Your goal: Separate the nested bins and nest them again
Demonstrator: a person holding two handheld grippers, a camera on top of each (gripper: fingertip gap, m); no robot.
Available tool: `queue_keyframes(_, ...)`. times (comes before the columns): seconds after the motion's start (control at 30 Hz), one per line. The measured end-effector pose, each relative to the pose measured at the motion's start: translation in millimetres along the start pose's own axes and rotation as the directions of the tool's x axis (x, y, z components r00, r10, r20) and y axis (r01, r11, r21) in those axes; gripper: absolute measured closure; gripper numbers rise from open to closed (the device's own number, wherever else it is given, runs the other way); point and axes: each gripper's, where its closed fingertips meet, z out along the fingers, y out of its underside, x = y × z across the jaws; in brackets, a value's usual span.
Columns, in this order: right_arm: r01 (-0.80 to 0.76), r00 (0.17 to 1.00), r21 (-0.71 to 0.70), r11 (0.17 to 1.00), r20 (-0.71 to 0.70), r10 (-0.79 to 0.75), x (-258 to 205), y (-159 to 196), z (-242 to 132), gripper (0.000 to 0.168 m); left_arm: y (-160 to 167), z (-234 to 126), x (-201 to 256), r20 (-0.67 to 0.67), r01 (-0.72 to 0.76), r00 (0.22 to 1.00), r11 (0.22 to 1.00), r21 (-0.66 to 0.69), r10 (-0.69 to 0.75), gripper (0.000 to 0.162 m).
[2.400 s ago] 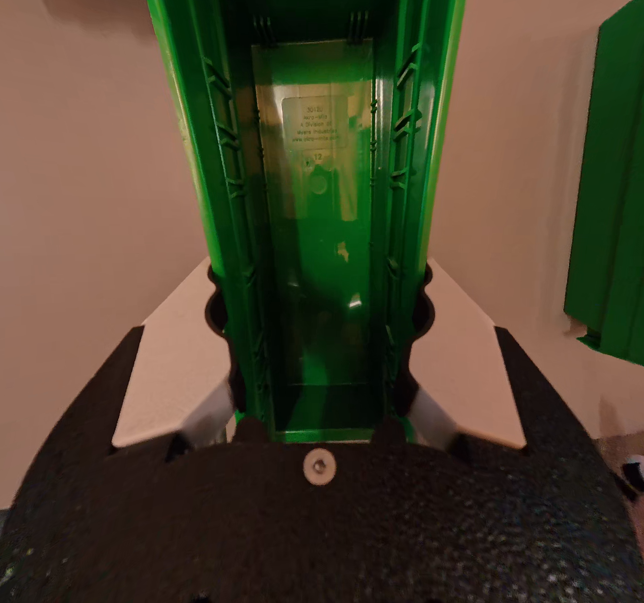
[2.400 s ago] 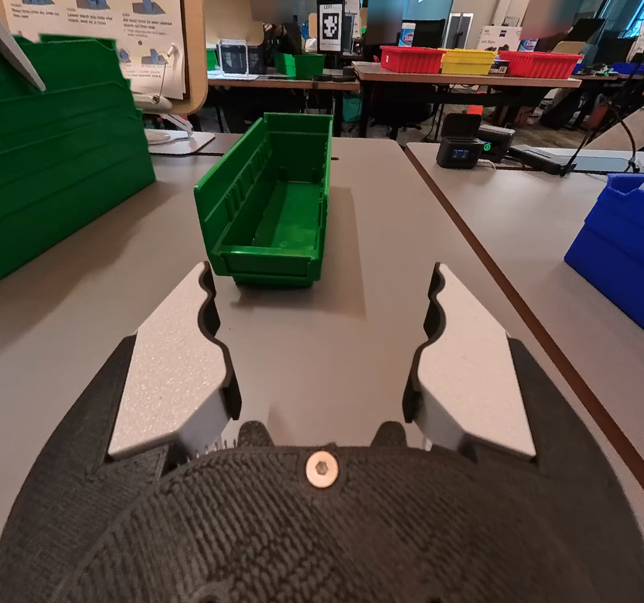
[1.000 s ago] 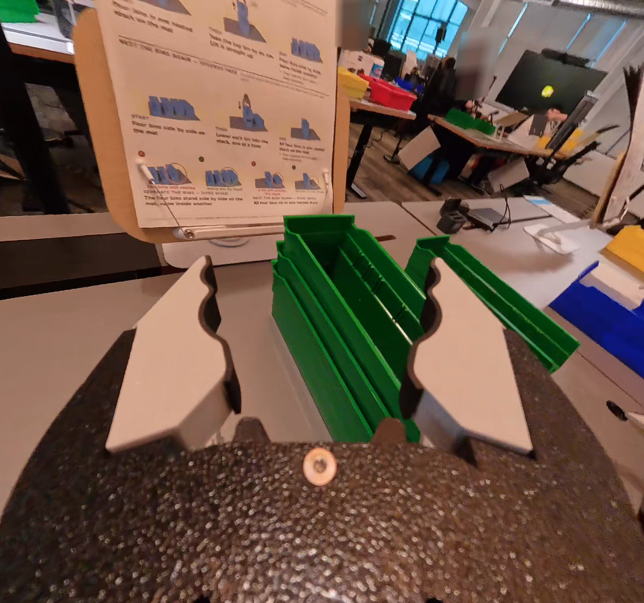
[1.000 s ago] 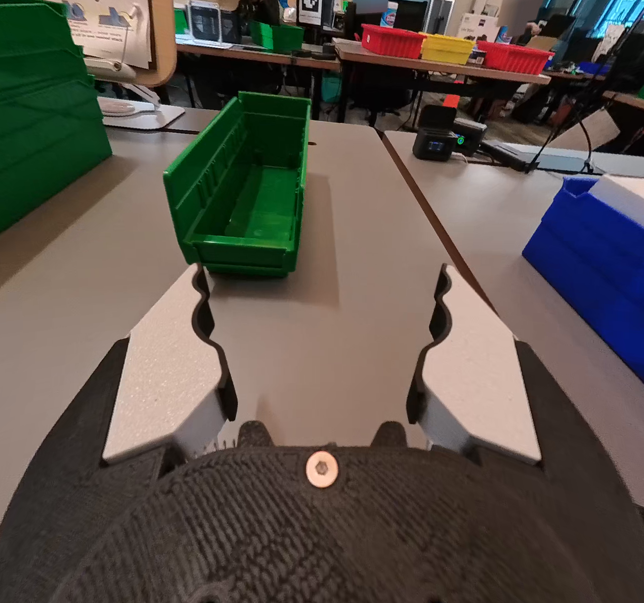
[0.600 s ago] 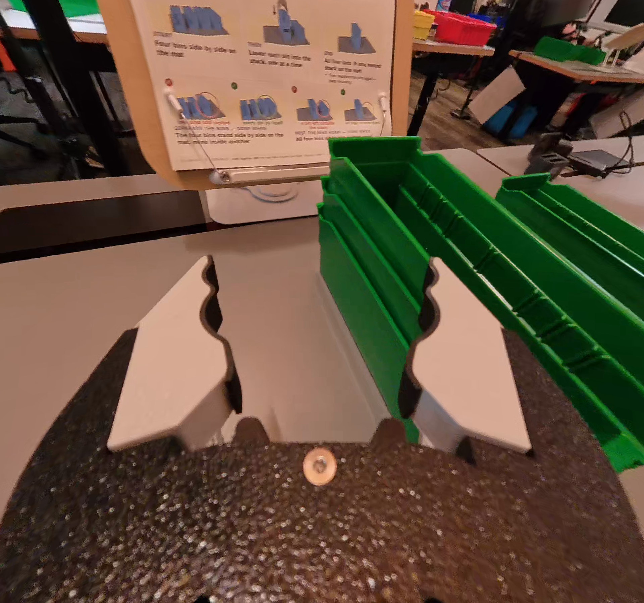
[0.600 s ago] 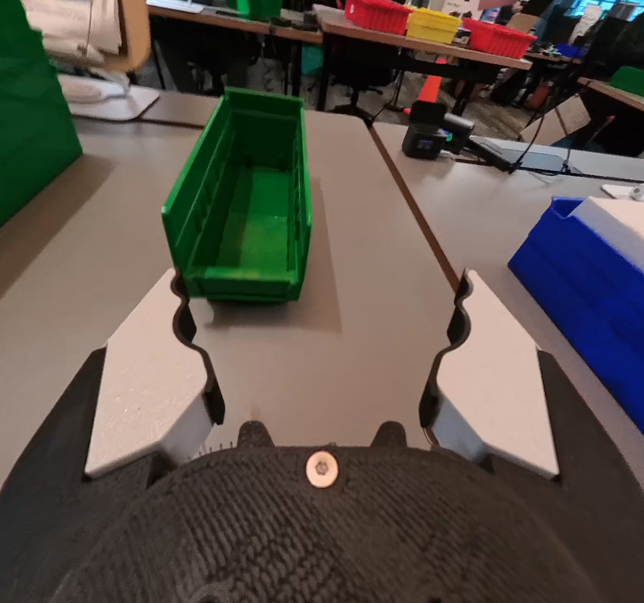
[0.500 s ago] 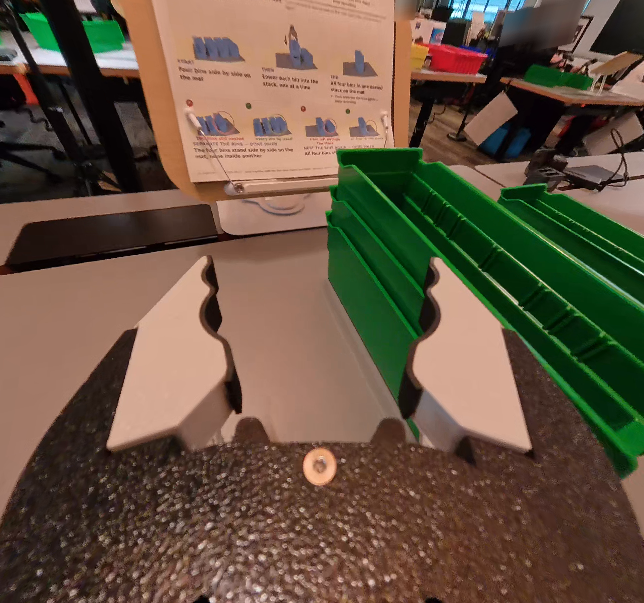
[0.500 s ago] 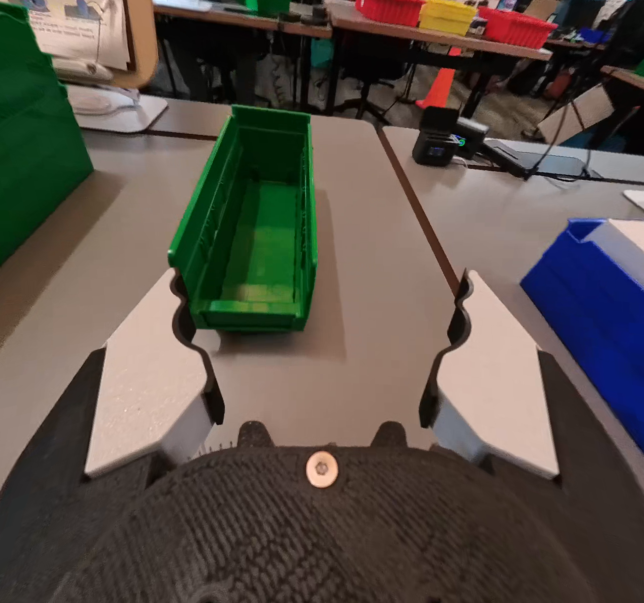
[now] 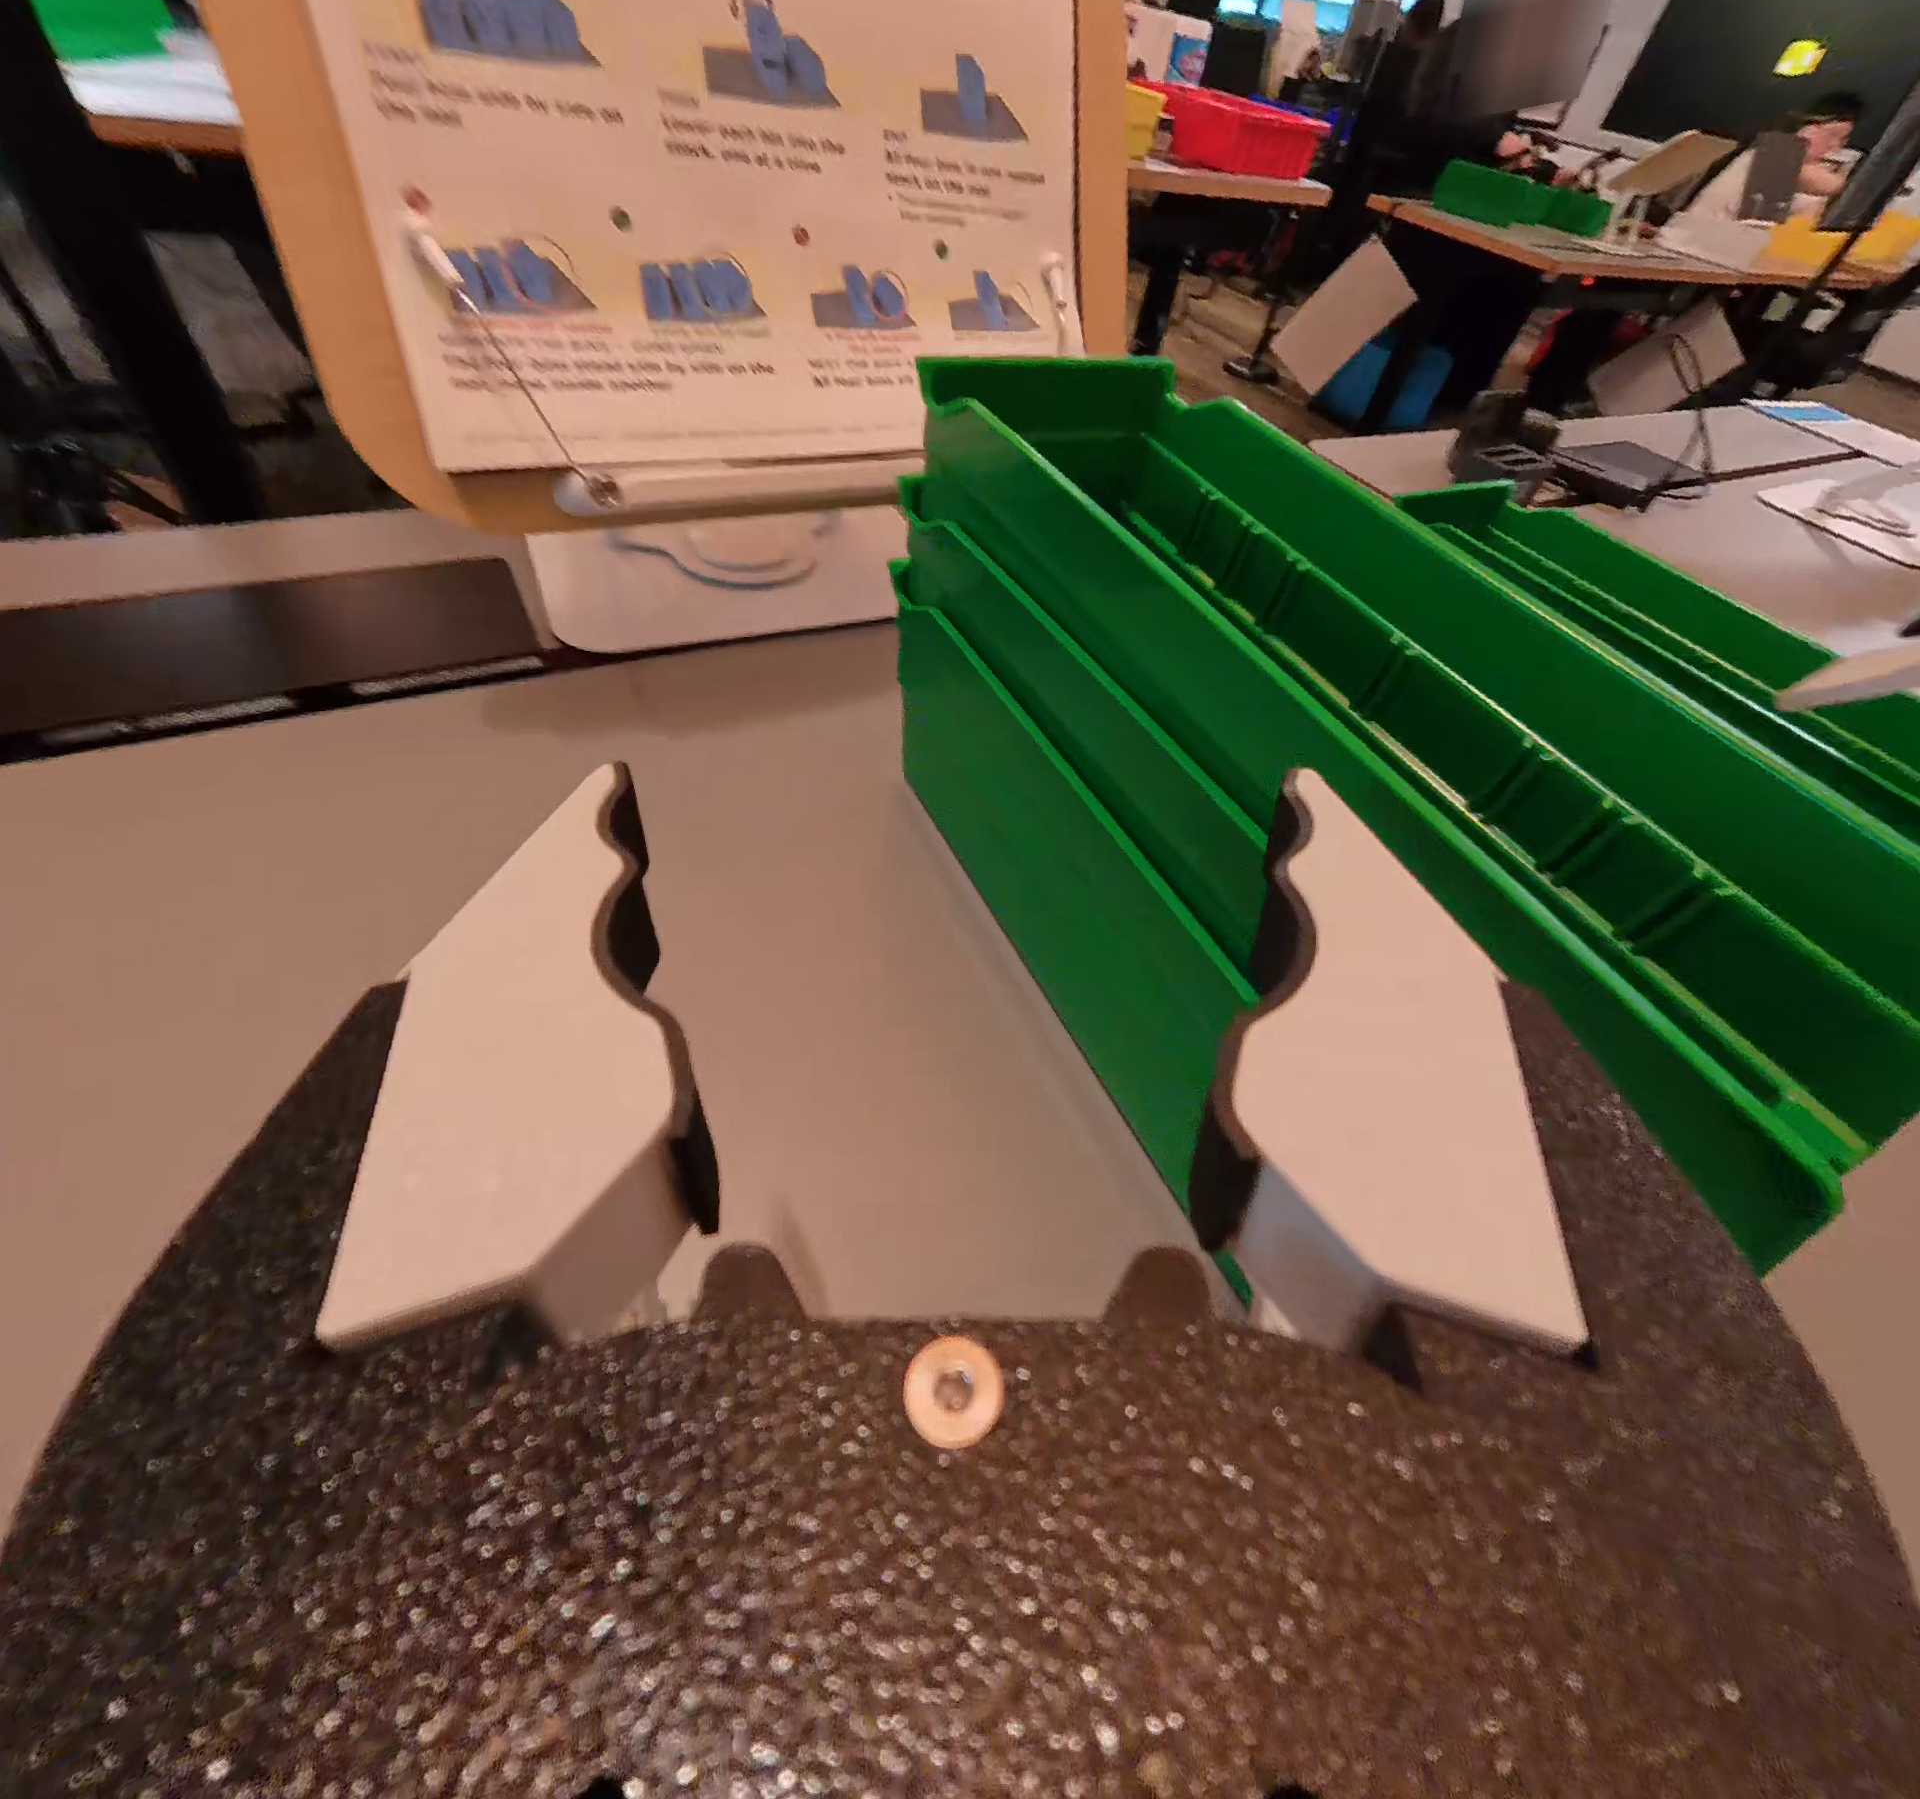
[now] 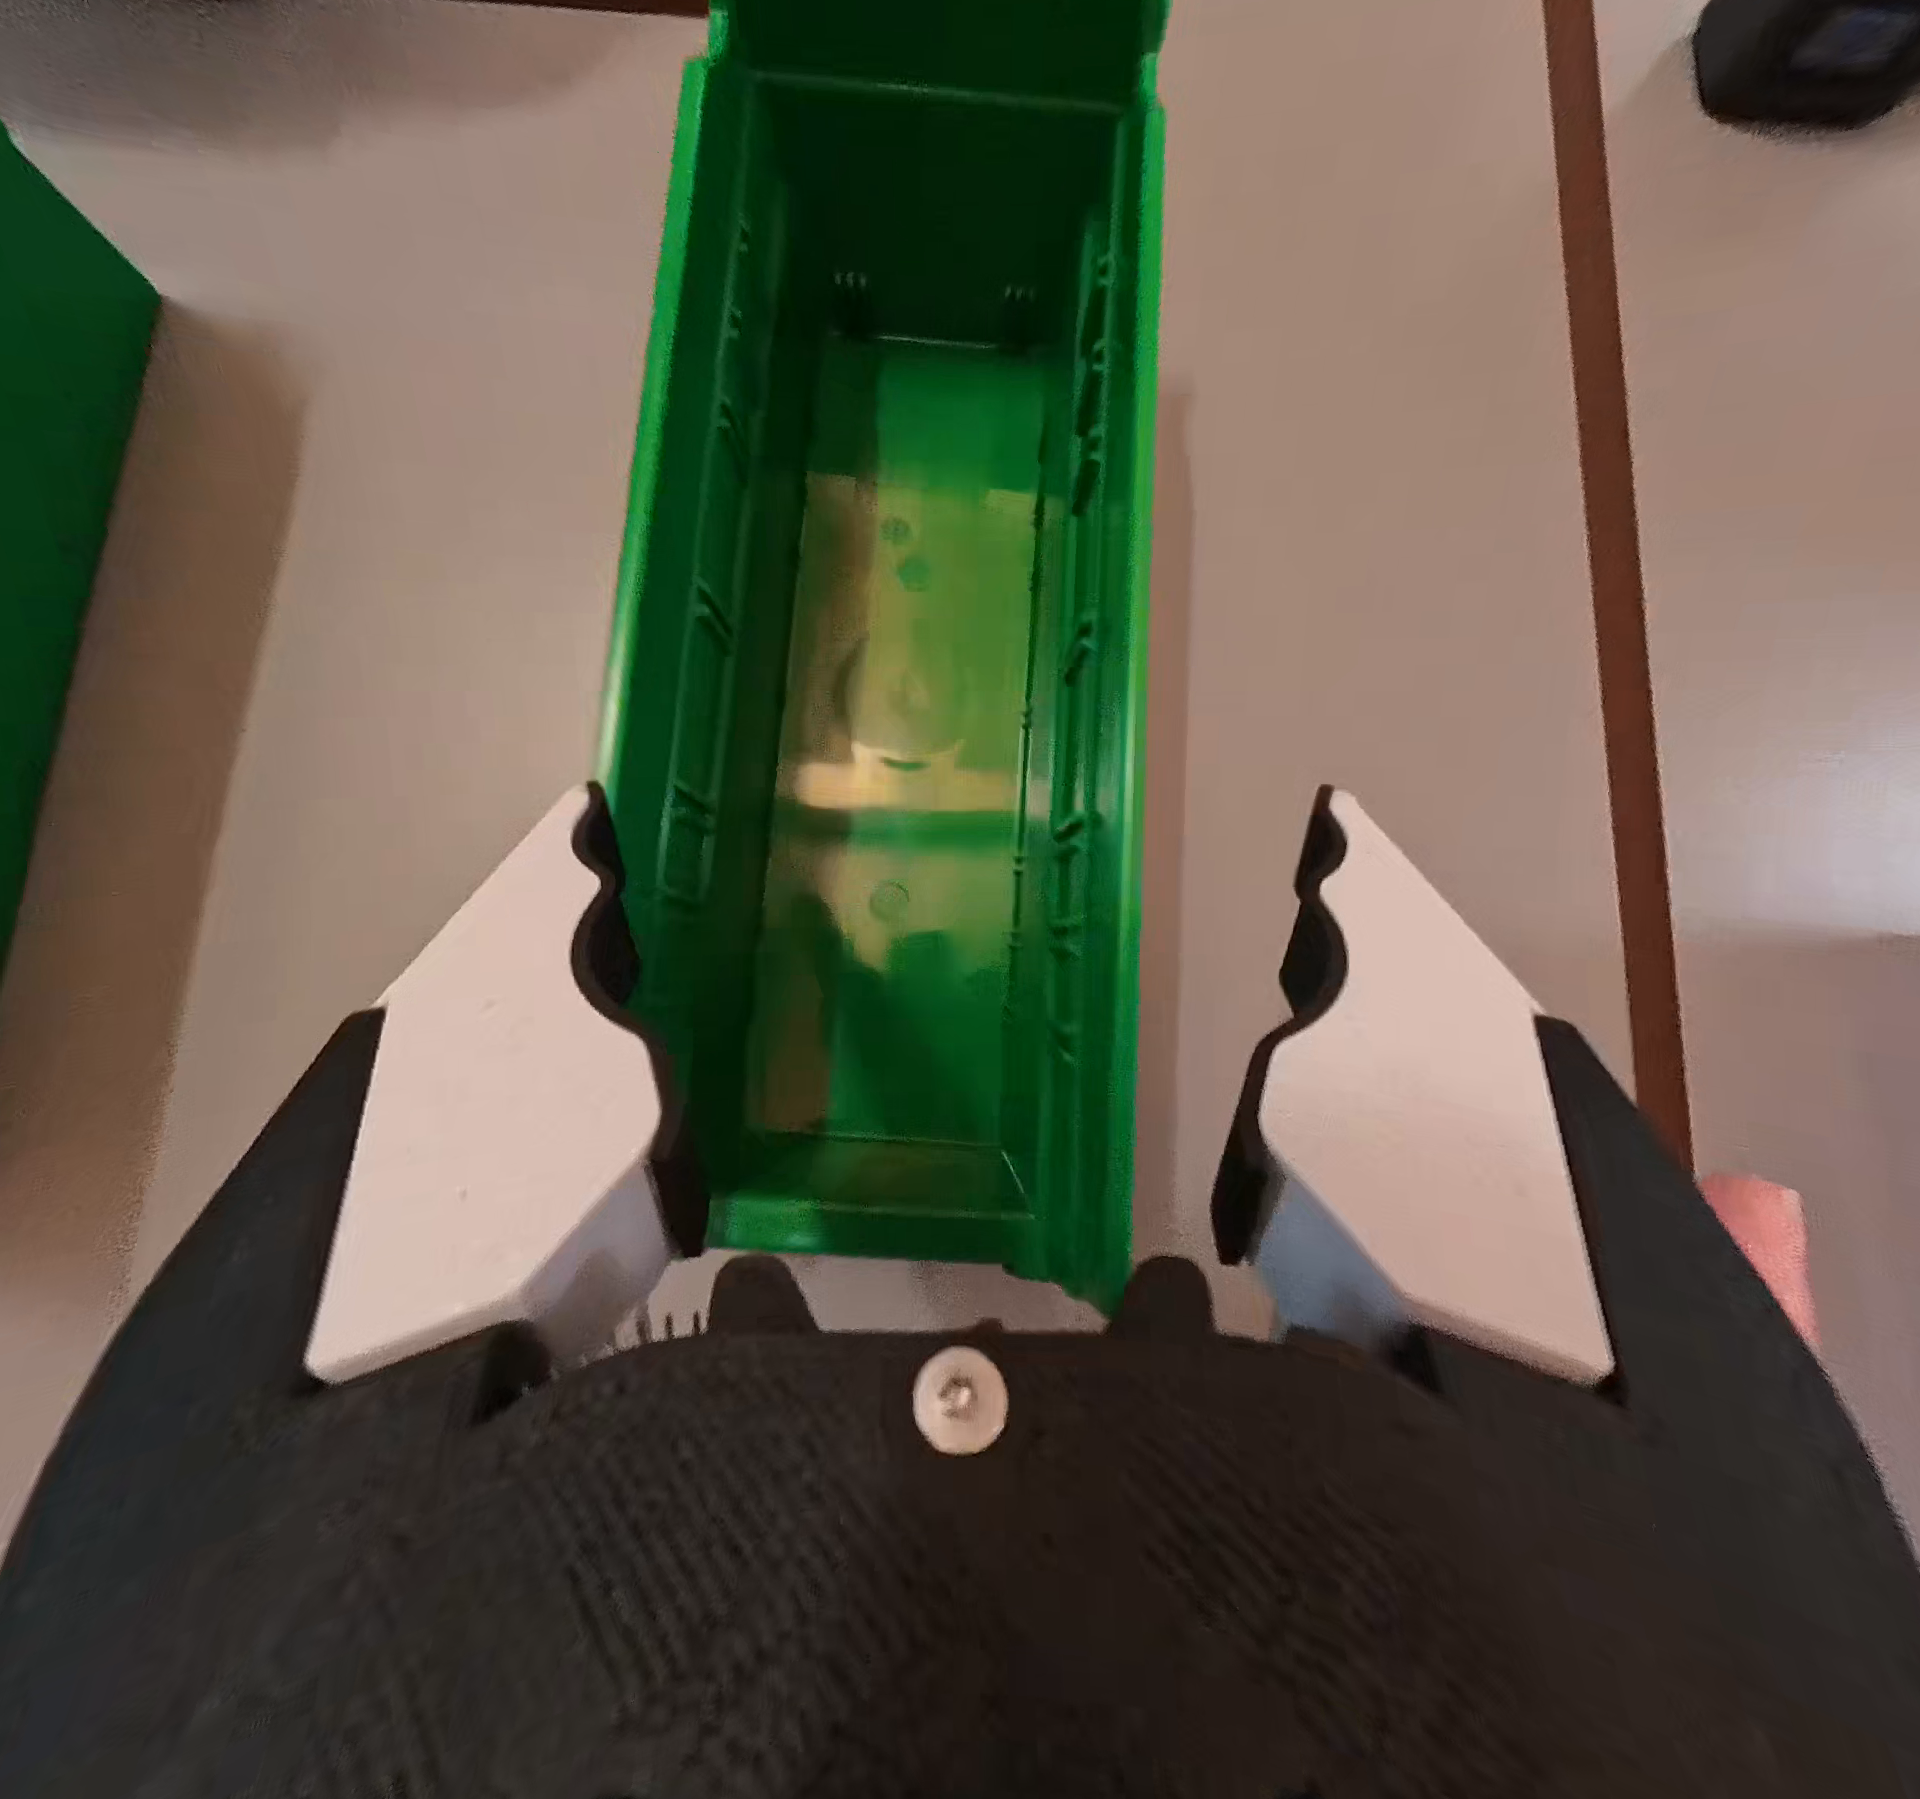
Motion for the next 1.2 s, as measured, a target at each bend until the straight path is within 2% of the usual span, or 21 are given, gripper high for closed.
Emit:
queue_keyframes(0.1,0.038,0.999,-0.035,0.999,-0.003,-0.038,-9.1,-17.5,11.0,0.041,11.0,6.6,2.6,-0.025,0.010,1.000,0.999,-0.033,-0.011,0.045)
queue_keyframes(0.2,0.015,1.000,-0.165,0.986,-0.024,-0.020,-3.6,-21.2,27.6,0.039,14.4,7.1,3.7,-0.043,0.019,0.999,0.999,-0.030,-0.020,0.046)
queue_keyframes(0.4,-0.001,1.000,-0.233,0.972,0.008,0.003,-5.8,-33.7,45.4,0.042,10.9,12.6,2.8,-0.059,0.044,0.997,0.998,-0.038,-0.046,0.045)
queue_keyframes(0.53,-0.036,0.997,-0.296,0.955,0.055,0.055,-14.3,-28.0,59.1,0.044,10.5,12.5,2.9,-0.056,0.042,0.998,0.999,-0.023,-0.043,0.045)
queue_keyframes(0.67,0.013,0.998,-0.332,0.943,0.058,0.006,-18.0,-18.8,67.6,0.037,12.8,11.9,5.1,-0.070,0.064,0.995,0.997,-0.031,-0.066,0.045)
queue_keyframes(0.77,-0.014,0.998,-0.358,0.934,0.059,0.038,-18.7,-17.3,69.9,0.035,9.7,12.8,8.4,-0.082,0.077,0.994,0.997,-0.005,-0.077,0.046)
queue_keyframes(0.93,0.005,0.999,-0.370,0.929,0.036,0.009,-19.0,-15.5,72.0,0.031,20.0,20.4,9.7,-0.064,0.061,0.996,0.997,-0.049,-0.064,0.048)
queue_keyframes(1.0,0.024,1.000,-0.379,0.925,0.026,-0.015,-19.1,-14.7,72.2,0.031,21.9,21.2,9.9,-0.069,0.074,0.995,0.995,-0.062,-0.078,0.049)
queue_keyframes(1.2,0.140,0.988,-0.401,0.905,-0.007,-0.156,-14.5,-4.8,76.5,0.018,19.6,20.0,6.2,-0.073,0.090,0.993,0.995,-0.042,-0.093,0.048)
